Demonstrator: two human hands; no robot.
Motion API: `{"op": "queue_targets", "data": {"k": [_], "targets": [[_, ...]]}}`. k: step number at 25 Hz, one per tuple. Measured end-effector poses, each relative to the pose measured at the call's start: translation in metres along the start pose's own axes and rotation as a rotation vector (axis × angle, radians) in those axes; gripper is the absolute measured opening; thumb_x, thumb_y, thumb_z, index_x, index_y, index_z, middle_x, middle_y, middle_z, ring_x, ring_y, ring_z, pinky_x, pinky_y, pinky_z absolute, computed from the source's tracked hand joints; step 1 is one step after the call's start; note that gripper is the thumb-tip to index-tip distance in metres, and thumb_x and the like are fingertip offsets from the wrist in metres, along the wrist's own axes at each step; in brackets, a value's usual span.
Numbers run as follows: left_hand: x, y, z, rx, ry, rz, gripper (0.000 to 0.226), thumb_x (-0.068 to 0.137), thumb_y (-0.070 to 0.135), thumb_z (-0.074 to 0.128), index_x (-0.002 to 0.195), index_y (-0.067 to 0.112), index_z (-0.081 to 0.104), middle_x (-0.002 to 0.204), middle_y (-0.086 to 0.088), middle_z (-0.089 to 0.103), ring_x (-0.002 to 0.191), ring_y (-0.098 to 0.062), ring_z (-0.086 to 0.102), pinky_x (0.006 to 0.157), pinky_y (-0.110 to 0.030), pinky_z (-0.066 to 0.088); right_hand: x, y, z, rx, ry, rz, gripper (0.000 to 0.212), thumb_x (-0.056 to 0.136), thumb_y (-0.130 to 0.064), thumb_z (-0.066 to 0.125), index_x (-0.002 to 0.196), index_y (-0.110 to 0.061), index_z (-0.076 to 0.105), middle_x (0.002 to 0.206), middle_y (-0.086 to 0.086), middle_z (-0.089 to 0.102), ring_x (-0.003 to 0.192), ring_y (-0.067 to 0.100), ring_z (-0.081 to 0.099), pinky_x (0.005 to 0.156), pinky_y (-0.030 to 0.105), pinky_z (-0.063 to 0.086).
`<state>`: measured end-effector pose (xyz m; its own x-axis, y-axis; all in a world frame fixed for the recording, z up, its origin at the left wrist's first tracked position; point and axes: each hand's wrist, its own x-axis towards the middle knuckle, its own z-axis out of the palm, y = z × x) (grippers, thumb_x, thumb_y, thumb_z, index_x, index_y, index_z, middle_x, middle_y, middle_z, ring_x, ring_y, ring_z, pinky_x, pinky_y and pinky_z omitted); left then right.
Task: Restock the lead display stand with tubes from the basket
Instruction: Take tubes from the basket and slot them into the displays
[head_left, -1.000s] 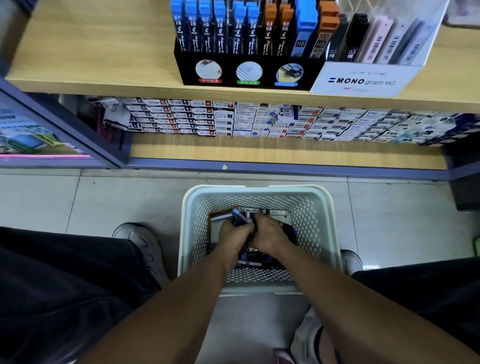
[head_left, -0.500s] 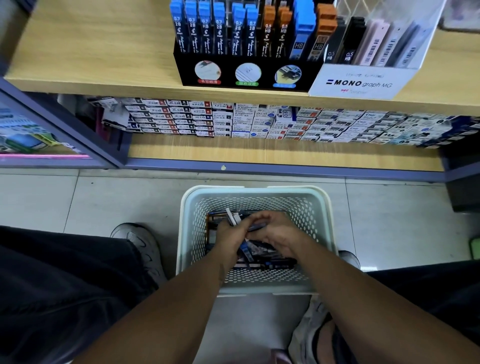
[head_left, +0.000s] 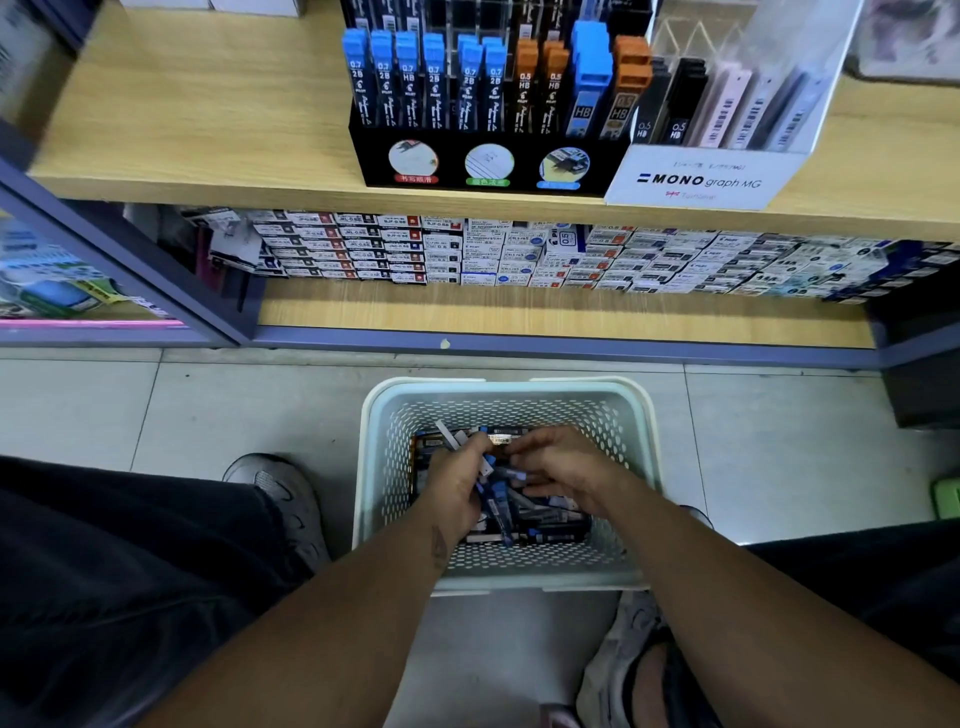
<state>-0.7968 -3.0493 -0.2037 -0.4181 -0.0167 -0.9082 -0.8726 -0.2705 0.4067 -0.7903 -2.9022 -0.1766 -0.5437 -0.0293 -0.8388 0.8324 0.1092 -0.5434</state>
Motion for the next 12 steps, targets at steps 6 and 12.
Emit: {"op": "queue_targets", "data": {"k": [6, 12], "targets": [[-0.003, 0.001, -0.002, -0.007, -0.052, -0.003, 0.010, 0.091, 0.003, 0.058, 0.082, 0.001, 0.062, 0.083, -0.017, 0.067, 0.072, -0.032, 0.065, 0.066, -0.040, 0.056, -0.006, -0.006, -0.001, -0.069, -0.055, 0.008, 0.030, 0.086, 0.013, 0.060, 0.107, -0.006, 0.073, 0.099, 0.011, 0.077, 0.094, 0.023, 0.074, 0.087, 0.039, 0.060], [-0.019, 0.009, 0.000, 0.130, -0.119, 0.141, 0.019, 0.092, -0.003, 0.054, 0.074, 0.002, 0.056, 0.062, -0.014, 0.058, 0.058, -0.026, 0.057, 0.059, -0.034, 0.049, -0.012, -0.012, -0.006, -0.332, 0.092, -0.077, 0.026, 0.086, 0.008, 0.060, 0.098, -0.010, 0.074, 0.102, 0.011, 0.074, 0.099, 0.027, 0.069, 0.091, 0.039, 0.057]]}}
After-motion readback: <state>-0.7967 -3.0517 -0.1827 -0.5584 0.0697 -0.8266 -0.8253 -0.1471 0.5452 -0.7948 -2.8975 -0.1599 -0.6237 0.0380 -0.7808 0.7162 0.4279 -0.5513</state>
